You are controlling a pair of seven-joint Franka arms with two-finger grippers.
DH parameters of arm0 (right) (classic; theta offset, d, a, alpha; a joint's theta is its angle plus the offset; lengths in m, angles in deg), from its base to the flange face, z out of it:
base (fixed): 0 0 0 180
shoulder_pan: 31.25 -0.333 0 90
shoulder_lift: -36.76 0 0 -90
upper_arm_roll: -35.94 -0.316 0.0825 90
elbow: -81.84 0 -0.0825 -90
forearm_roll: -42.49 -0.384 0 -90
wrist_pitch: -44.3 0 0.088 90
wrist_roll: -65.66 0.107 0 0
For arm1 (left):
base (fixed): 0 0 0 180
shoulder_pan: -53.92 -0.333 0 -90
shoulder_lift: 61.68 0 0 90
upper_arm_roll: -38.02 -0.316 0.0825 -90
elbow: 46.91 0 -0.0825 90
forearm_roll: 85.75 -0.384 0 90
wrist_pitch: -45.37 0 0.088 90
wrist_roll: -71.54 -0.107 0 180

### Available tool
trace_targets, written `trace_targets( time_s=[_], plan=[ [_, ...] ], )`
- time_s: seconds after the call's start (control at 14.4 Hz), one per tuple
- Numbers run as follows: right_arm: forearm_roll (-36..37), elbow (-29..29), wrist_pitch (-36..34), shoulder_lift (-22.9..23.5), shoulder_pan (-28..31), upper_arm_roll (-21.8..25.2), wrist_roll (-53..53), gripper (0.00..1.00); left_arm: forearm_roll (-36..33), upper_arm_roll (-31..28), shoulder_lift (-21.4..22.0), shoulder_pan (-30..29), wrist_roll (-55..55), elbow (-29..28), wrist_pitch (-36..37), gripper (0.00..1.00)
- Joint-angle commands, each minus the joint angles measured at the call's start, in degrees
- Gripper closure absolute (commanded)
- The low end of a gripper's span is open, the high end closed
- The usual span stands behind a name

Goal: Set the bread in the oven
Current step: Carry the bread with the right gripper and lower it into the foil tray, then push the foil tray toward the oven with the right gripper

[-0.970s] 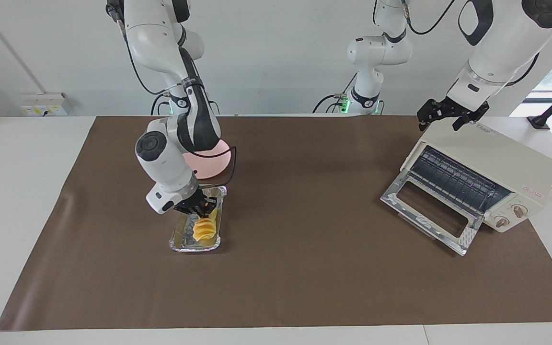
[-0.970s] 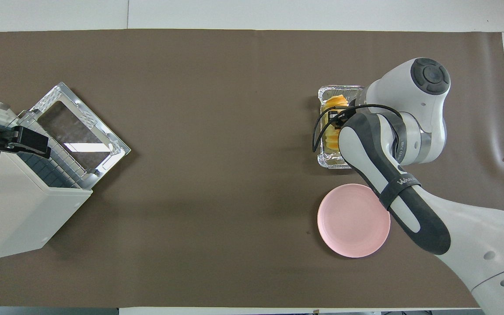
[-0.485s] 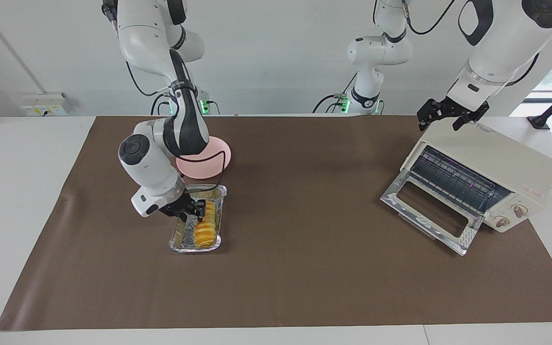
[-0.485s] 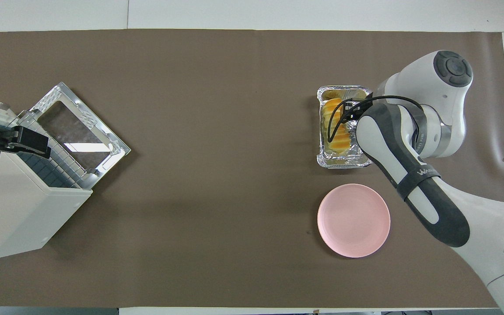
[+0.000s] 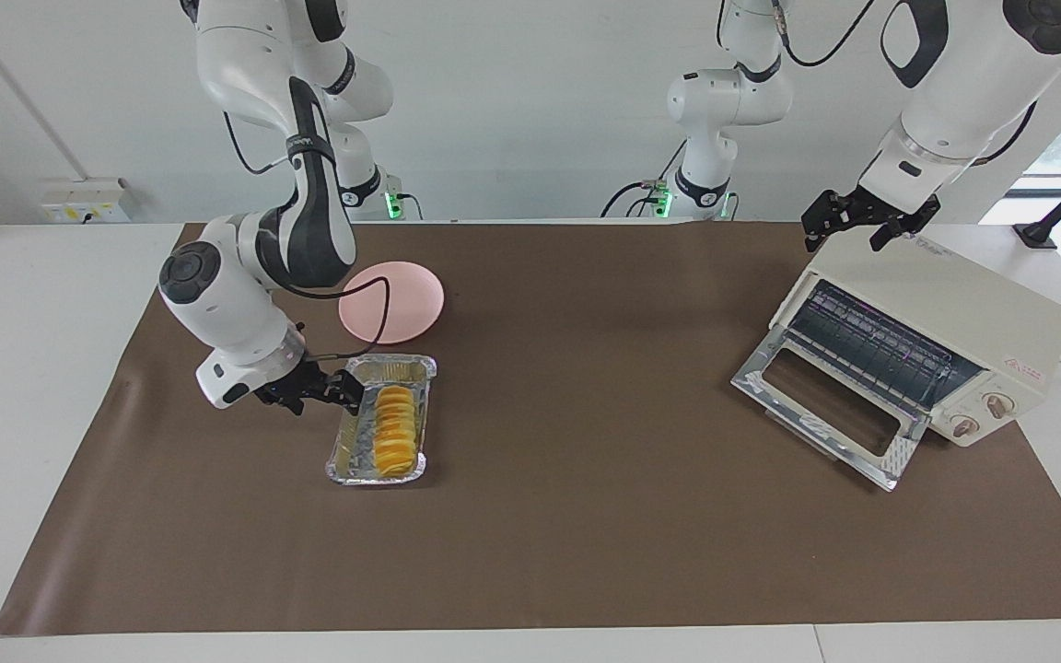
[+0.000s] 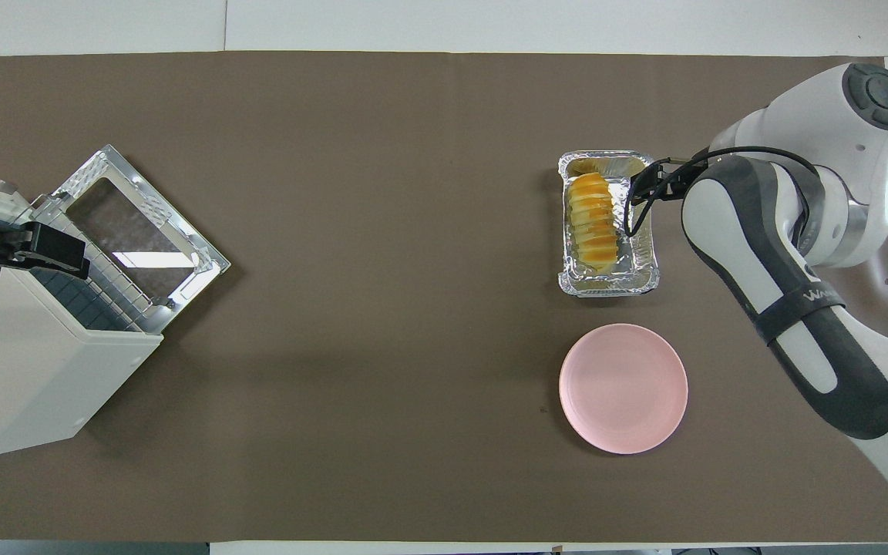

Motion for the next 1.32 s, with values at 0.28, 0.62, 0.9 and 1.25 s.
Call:
trace_targets(
  time_s=[0.28, 0.62, 0.9, 1.25],
  plan=[
    [-0.2, 6.4, 5.6, -1.0, 0.2, -0.5, -0.8, 0.1, -0.6, 0.4, 0.9, -0.6, -0.7, -0.7, -0.7, 0.0],
    [-0.8, 11.5, 9.8, -2.2, 0.2, -0.5, -0.9, 0.94, -0.6, 0.4, 0.9, -0.6, -0.7, -0.7, -0.6, 0.0],
    [-2.8, 8.1, 7.6, -3.3, -0.9, -1.0, 0.3, 1.0, -0.6, 0.4, 1.0, -0.6, -0.7, -0.7, -0.7, 0.0],
    [-3.1, 2.7, 6.1, -2.9, -7.4, -1.1, 3.2, 1.0, -0.6, 0.4, 0.9, -0.6, -0.7, -0.7, -0.7, 0.0]
  ],
)
